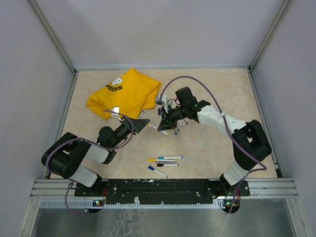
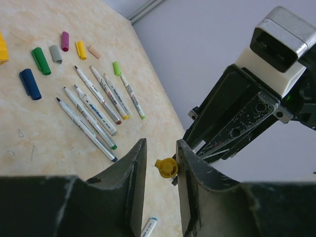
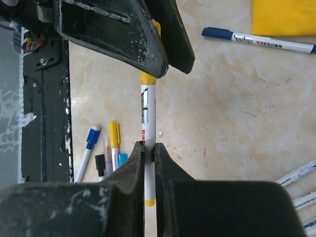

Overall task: Open the pen caps
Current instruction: Pick up the pen from the center of the board, then open the pen cap from the pen.

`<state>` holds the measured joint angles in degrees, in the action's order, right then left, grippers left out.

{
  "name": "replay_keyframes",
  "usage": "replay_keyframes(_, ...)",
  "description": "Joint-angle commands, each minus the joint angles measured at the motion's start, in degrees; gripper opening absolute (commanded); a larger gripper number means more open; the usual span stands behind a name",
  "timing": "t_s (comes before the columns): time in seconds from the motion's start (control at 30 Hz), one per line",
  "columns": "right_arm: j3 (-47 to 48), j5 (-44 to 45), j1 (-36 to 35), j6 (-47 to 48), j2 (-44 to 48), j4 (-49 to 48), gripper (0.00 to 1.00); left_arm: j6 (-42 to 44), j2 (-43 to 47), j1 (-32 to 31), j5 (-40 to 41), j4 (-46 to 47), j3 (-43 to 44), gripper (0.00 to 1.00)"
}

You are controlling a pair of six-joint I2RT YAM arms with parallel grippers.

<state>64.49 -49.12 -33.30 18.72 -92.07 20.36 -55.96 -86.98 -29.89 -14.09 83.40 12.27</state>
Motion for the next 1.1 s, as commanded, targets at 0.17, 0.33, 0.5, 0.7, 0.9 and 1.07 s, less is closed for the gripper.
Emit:
replay_keyframes(0.17, -0.19, -1.67, 0.16, -0.04, 2.04, -2.17, 0.00, -1.66, -2.32, -0.17, -3.11, 5.20, 1.90, 0.02)
replay_keyframes(0.33, -0.99, -4.01, 0.12, -0.62, 2.59, -3.22, 0.30, -0.02, -3.46, -0.17, -7.85, 8.19, 3.30, 0.00)
replay_keyframes(0.5, -1.11, -5.40, 0.05, -1.14, 2.03, -3.30, 0.38, 2.73, -3.11, -0.24, -12.46, 7.53, 5.62, 0.00)
replay_keyframes(0.7, -0.09, -6.04, -1.07, -0.44, 0.62, -1.38, 0.21, 5.68, -1.13, -0.13, -13.21, 3.20, 7.16, 0.00)
replay_keyframes(0.9, 0.41, -7.22, -1.33, -0.06, 0.08, -0.24, 0.00, 10.72, 2.50, 3.76, -8.39, -4.85, 10.42, 0.00)
replay_keyframes(1.07, -0.05, -8.03, -1.37, 1.32, -0.77, 0.52, 0.00, 8.43, 3.19, 14.21, -10.14, -9.84, 17.68, 0.00)
